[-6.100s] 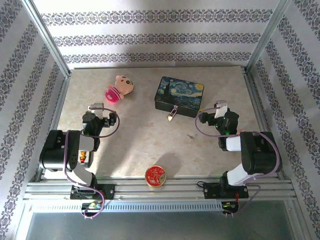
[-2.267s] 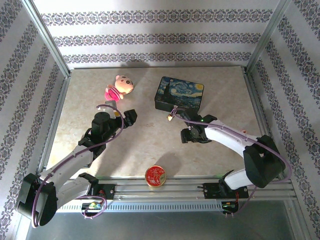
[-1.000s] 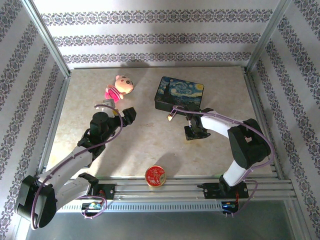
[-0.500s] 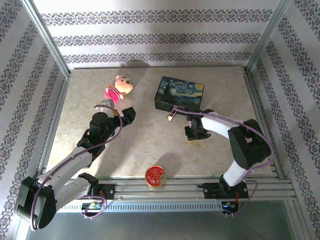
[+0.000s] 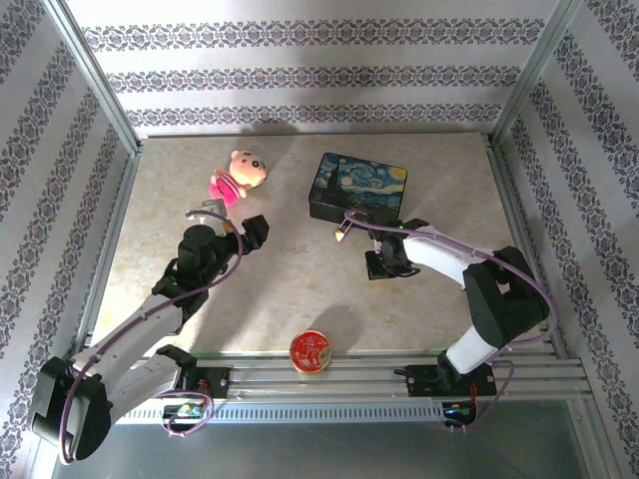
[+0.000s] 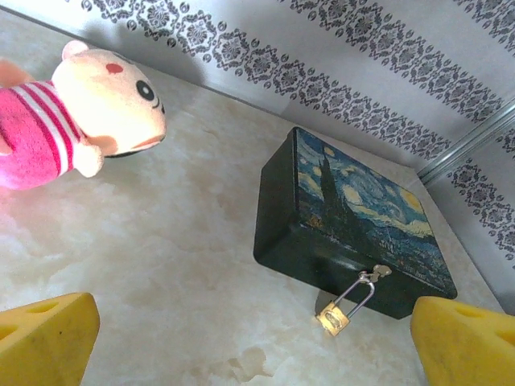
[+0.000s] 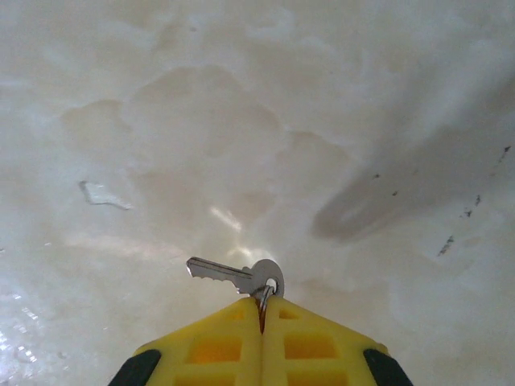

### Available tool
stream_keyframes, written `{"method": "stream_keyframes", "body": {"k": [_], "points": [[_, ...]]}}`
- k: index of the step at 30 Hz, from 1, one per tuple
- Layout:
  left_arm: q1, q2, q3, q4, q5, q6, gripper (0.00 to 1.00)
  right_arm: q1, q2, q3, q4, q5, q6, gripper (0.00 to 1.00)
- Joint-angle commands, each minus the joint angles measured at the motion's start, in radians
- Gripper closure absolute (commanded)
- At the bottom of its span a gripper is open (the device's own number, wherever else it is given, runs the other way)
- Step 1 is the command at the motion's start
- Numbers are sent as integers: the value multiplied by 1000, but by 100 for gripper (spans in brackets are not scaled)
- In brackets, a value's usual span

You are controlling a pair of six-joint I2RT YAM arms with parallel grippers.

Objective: Unlock a padlock with a key

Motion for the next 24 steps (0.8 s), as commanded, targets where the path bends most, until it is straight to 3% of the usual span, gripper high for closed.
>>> {"method": "stream_keyframes", "body": {"k": [1,8,17,24], "points": [[1,15,21,-49,-2,13,1,28,-44,31,-20,16,-19,100],[3,79,67,-66,109,10,2,60,-95,76,-10,-53,-10,100],[-11,193,178,-81,335,-69,32,64,-152,78,144,-259,58,100],[-88,321,266,-66,446,-96,42,64,-136,102,235,-351,109,100]]}}
